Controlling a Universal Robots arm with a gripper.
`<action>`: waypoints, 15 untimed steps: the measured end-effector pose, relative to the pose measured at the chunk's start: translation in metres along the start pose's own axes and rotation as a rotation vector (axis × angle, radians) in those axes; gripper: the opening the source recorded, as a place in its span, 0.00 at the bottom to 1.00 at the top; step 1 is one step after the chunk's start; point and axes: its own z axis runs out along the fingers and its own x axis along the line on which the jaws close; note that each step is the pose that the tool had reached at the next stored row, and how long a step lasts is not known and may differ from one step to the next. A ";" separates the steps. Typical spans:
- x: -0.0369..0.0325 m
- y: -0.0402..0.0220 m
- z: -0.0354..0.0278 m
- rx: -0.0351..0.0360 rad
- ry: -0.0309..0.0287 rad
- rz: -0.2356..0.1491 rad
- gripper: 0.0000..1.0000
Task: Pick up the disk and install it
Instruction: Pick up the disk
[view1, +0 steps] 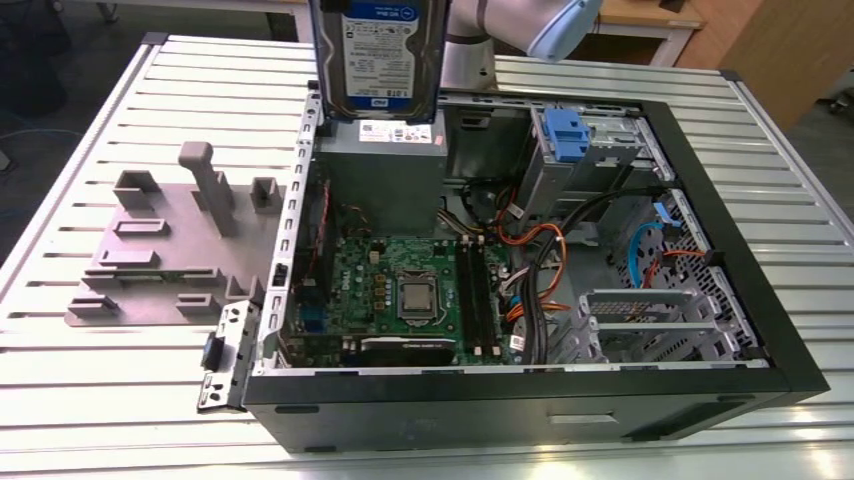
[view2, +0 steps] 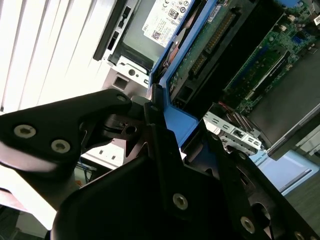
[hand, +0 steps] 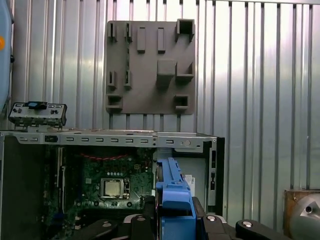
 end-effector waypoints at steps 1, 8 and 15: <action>0.0006 -0.0002 0.0000 -0.0001 0.0001 0.000 0.36; 0.0032 -0.0023 -0.0001 -0.0001 0.0001 0.000 0.36; 0.0034 -0.0033 -0.0001 0.0000 0.0000 0.000 0.36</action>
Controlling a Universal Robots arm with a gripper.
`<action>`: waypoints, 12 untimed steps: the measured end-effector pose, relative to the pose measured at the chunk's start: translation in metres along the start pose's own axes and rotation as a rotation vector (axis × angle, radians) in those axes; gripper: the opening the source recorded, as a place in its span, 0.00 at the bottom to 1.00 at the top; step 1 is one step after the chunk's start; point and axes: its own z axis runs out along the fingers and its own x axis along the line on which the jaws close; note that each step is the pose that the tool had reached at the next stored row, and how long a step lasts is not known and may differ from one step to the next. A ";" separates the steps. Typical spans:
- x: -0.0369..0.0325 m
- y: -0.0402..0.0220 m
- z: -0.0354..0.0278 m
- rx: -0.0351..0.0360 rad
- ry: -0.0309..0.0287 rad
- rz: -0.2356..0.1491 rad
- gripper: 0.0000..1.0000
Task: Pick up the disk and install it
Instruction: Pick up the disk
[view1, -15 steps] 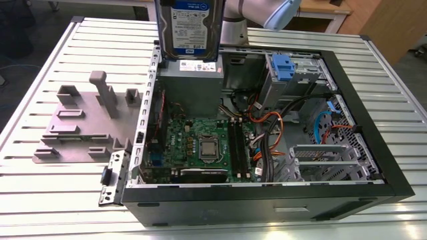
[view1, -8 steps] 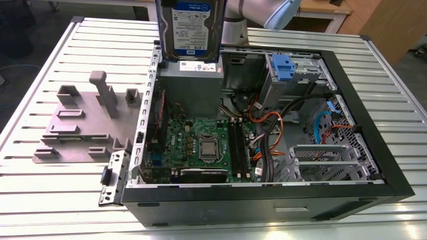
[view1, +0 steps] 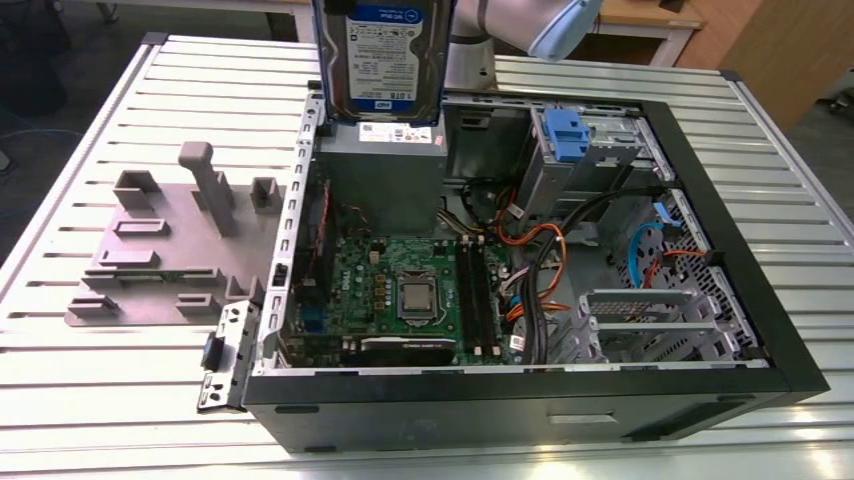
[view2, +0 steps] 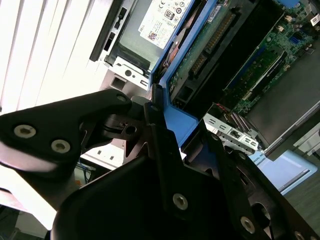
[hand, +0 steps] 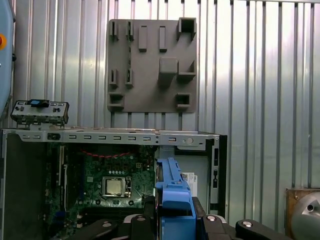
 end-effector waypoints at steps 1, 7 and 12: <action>0.0000 0.0000 0.0000 0.0000 0.0000 0.000 0.36; 0.0010 -0.0004 0.0000 -0.0001 0.0003 0.000 0.36; 0.0085 -0.0016 0.0003 0.0000 0.0004 0.000 0.36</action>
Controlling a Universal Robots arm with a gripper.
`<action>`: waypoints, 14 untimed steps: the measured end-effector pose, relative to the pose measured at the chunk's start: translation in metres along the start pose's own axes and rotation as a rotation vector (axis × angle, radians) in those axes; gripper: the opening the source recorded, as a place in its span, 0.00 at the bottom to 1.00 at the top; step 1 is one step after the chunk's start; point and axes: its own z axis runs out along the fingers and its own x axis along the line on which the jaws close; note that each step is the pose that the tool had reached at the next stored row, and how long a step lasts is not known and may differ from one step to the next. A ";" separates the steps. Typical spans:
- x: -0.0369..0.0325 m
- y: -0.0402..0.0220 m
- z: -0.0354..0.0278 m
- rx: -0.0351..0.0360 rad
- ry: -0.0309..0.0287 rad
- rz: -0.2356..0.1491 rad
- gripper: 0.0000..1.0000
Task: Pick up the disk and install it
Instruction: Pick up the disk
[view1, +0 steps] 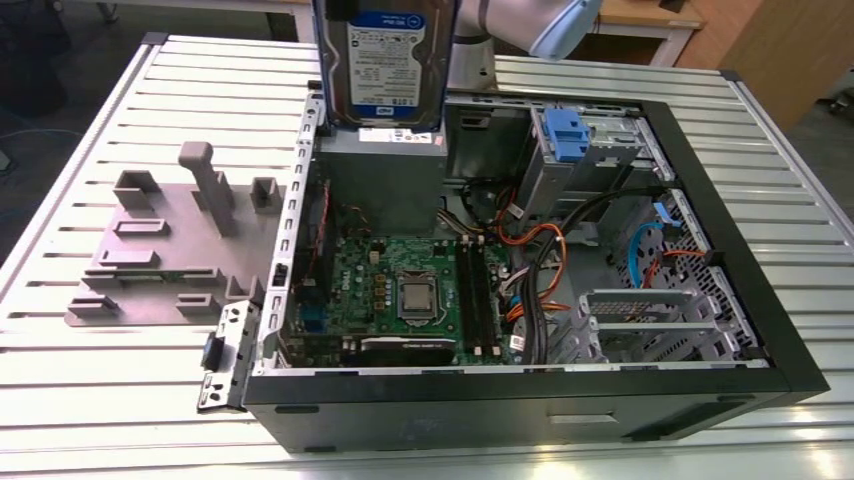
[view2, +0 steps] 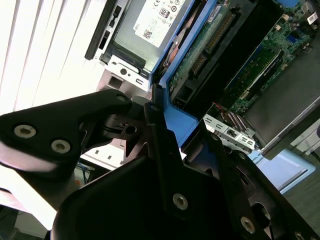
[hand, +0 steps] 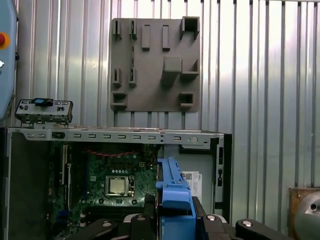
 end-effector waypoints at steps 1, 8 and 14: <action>0.0017 -0.0005 0.0000 0.0000 0.0001 0.000 0.36; 0.0066 -0.0203 0.0015 -0.0001 0.0008 0.000 0.36; 0.0090 -0.0387 0.0025 -0.0002 0.0019 0.000 0.36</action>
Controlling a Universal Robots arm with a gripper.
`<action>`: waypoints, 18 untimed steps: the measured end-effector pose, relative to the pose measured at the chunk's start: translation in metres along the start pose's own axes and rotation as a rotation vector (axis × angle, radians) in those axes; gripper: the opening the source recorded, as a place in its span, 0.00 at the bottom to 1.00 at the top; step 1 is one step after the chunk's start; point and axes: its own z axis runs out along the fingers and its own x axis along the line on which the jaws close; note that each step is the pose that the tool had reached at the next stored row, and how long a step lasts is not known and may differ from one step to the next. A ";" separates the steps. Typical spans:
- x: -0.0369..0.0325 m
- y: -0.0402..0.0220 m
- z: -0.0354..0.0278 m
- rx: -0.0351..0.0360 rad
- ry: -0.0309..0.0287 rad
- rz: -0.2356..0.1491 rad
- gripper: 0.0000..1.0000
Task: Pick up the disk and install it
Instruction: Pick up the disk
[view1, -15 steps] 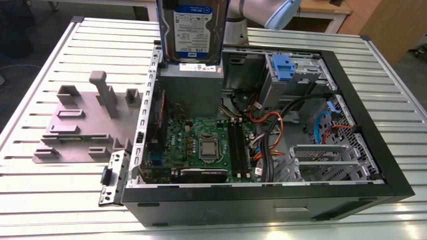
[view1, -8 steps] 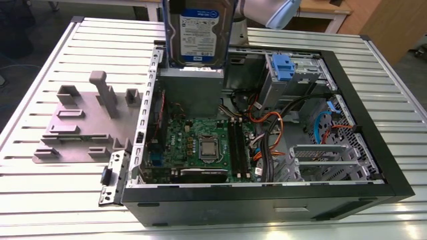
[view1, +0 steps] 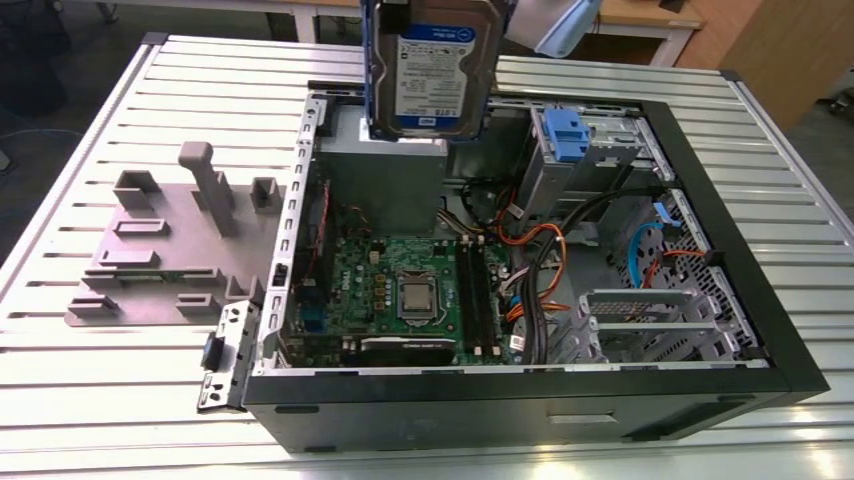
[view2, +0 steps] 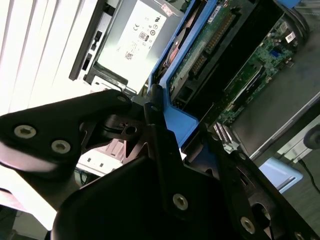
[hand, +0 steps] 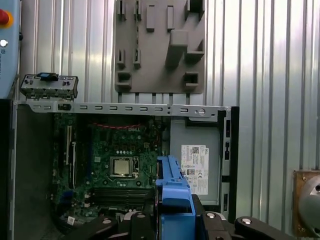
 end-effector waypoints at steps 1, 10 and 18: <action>0.0018 -0.0001 0.0003 0.0001 0.0001 0.000 0.36; 0.0229 -0.0024 0.0029 0.0002 0.0009 0.000 0.36; 0.0265 -0.0239 0.0051 0.0002 0.0033 0.000 0.36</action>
